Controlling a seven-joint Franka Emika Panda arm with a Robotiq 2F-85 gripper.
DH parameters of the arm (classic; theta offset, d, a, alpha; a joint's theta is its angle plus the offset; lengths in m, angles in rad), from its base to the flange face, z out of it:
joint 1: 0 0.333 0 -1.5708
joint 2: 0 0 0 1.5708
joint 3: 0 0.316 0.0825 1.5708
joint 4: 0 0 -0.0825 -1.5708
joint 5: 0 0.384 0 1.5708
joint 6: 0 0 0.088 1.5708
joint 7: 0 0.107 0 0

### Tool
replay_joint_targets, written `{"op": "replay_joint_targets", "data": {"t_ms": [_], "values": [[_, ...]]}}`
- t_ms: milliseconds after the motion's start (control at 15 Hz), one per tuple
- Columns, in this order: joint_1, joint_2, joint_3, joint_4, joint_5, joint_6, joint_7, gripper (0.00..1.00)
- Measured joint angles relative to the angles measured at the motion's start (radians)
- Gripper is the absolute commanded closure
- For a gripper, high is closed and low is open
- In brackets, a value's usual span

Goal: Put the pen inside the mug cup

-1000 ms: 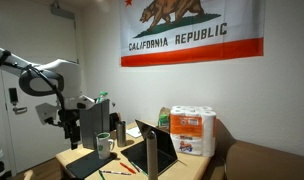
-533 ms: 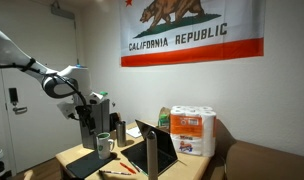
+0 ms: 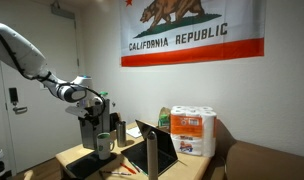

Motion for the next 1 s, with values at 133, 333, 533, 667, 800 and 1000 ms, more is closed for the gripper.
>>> {"op": "replay_joint_targets", "data": {"t_ms": [133,333,533,667,800,1000], "values": [[0.002,0.076,0.02,0.075,-0.066,0.01,-0.013,0.0],[0.003,0.174,0.036,0.157,-0.149,0.038,-0.046,0.0],[0.003,0.258,0.047,0.213,-0.212,0.076,-0.09,0.0],[0.003,0.304,0.049,0.236,-0.238,0.102,-0.127,0.0],[-0.002,0.338,0.049,0.253,-0.252,0.122,-0.165,0.0],[-0.016,0.368,0.05,0.266,-0.269,0.145,-0.211,0.0]]}}
